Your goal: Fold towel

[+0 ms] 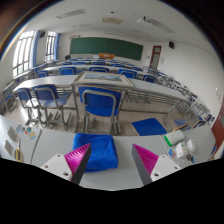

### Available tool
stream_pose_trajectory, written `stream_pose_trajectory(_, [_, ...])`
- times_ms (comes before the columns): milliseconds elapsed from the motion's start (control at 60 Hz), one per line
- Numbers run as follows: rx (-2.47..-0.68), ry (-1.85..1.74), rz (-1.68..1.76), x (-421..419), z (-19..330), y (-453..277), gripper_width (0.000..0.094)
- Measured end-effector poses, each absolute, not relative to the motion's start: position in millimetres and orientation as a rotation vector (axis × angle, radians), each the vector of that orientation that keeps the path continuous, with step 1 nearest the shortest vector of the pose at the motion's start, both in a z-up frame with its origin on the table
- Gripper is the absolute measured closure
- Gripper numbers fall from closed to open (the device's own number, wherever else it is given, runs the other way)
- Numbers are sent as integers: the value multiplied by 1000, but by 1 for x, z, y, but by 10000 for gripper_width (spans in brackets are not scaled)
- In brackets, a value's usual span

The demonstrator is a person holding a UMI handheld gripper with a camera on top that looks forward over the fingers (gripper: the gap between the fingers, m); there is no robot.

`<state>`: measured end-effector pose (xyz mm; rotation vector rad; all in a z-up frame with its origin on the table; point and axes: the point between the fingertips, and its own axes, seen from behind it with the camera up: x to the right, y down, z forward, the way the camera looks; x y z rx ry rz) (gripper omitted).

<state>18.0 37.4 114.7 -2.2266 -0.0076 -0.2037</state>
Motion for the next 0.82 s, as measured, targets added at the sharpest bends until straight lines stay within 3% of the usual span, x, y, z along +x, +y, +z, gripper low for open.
stream_pose_trajectory(383, [-2172,14,-159,-115,201,-140,83])
stream_pose_trajectory(583, [-2194,-25,-153,-168,218,-230,82])
stream_pose_trajectory(817, [-2189,9,-127,-185,230,-278,87])
